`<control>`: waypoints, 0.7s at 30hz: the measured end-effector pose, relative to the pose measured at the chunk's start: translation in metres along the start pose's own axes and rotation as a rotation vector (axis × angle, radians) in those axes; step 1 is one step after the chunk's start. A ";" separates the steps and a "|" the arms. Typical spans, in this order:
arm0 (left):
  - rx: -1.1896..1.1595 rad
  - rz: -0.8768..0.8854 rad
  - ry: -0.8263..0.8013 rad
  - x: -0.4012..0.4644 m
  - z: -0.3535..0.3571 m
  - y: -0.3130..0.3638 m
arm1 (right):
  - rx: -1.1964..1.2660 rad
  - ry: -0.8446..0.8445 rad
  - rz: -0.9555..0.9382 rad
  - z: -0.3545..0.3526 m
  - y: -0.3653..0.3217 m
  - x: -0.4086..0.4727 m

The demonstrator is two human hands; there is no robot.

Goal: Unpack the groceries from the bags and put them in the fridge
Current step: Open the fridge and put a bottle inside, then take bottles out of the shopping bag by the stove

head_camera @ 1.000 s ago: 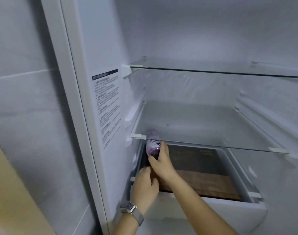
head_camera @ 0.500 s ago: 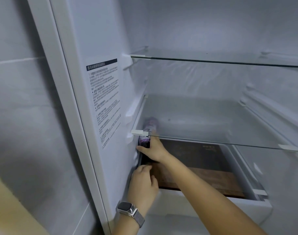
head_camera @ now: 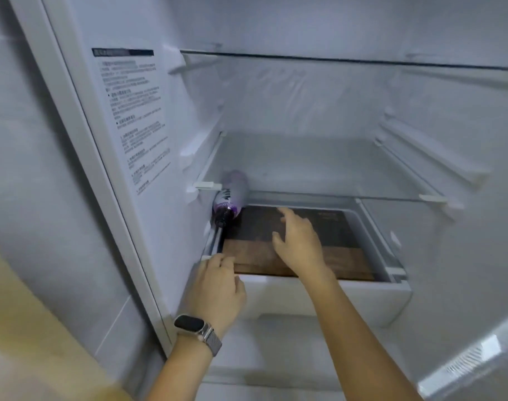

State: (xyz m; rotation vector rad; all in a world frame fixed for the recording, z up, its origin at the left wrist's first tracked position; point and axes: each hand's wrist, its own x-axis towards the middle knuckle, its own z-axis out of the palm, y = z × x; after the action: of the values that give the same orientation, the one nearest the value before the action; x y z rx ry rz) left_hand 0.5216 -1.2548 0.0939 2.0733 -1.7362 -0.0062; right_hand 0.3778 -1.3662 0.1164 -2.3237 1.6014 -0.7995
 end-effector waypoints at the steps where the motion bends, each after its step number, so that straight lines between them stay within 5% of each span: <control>1: 0.000 0.027 -0.013 -0.004 -0.001 0.004 | -0.092 -0.022 -0.003 -0.006 0.004 -0.012; 8: 0.001 0.195 -0.237 -0.041 0.000 0.046 | -0.287 -0.133 0.120 -0.040 0.017 -0.132; 15: 0.001 0.529 -0.419 -0.133 0.021 0.093 | -0.102 -0.189 0.422 -0.070 0.026 -0.278; 21: 0.121 0.850 -0.630 -0.233 0.048 0.145 | -0.304 -0.161 0.730 -0.097 0.043 -0.439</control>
State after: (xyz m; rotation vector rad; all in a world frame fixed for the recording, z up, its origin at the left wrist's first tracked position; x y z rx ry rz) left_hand 0.3225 -1.0688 0.0355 1.3019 -2.9356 -0.3316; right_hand 0.1754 -0.9695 0.0396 -1.6626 2.3732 -0.2066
